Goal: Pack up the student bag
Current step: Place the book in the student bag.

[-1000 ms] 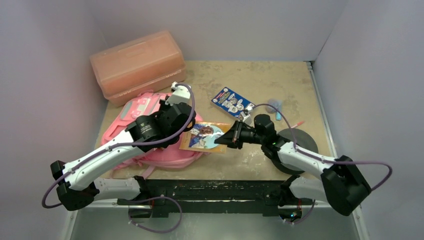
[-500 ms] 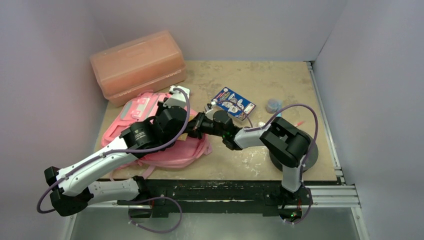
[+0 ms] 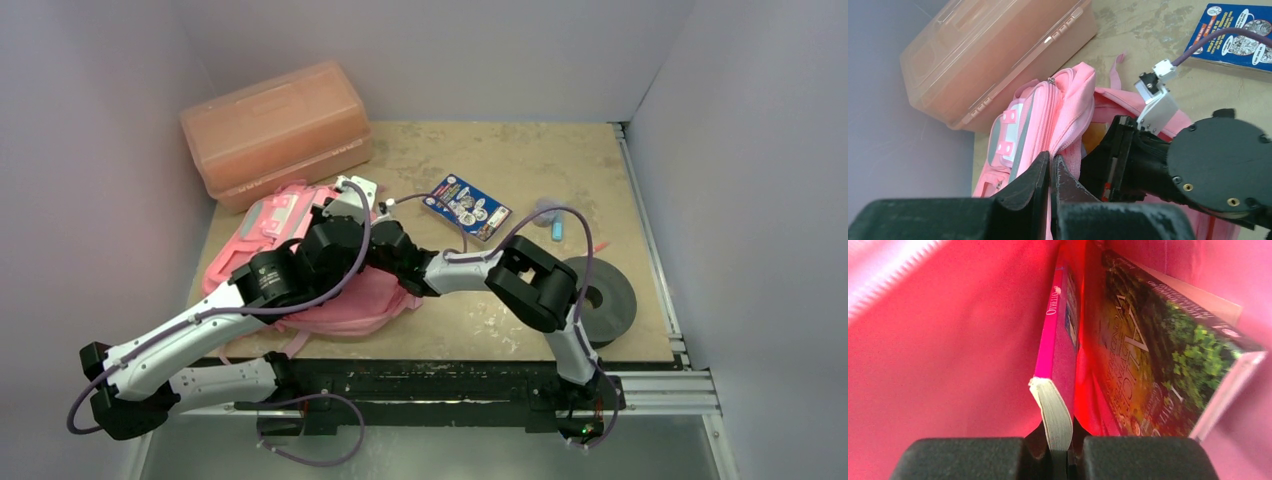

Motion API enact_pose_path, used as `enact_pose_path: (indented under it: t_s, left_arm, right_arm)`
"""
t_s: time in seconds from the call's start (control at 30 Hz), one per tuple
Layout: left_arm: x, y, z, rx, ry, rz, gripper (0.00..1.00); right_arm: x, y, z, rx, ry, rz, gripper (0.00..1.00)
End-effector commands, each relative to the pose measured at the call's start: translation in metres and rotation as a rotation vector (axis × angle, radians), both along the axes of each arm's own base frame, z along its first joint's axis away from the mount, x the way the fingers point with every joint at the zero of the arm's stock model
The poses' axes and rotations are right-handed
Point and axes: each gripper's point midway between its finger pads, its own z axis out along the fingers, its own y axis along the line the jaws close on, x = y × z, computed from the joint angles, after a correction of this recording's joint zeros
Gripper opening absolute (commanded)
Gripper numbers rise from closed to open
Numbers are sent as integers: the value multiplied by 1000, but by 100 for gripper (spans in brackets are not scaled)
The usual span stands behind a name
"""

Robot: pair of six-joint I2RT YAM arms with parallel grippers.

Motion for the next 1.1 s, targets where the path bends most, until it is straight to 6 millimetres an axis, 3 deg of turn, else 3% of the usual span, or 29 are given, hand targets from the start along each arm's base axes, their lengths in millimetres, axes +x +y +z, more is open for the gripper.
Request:
enact_pose_path:
  t_s: [0.0, 0.17, 0.27, 0.37, 0.63, 0.83, 1.0, 1.07]
  left_arm:
    - [1, 1, 26, -119, -86, 7, 0]
    - [0, 2, 23, -121, -85, 4, 0]
    - [-1, 2, 21, -118, -81, 2, 0]
    - [-1, 2, 21, -116, -80, -1, 0]
    - [-1, 1, 18, -109, -74, -10, 0]
    - [0, 2, 14, -96, -76, 1, 0]
    - [1, -1, 13, -104, -70, -5, 0]
    - [1, -3, 12, -104, -67, -8, 0]
  right_arm:
    - [17, 22, 17, -31, -133, -91, 9]
    - [16, 36, -5, -72, -166, -86, 22]
    - [13, 34, -14, -87, -159, -75, 43]
    - [7, 32, -16, -120, -171, -45, 55]
    - [-13, 7, -20, -283, -194, 38, 76]
    - [-31, -12, -6, -380, -290, 143, 84]
    - [-43, -38, 6, -444, -415, 192, 98]
    - [-47, -52, 11, -477, -462, 197, 99]
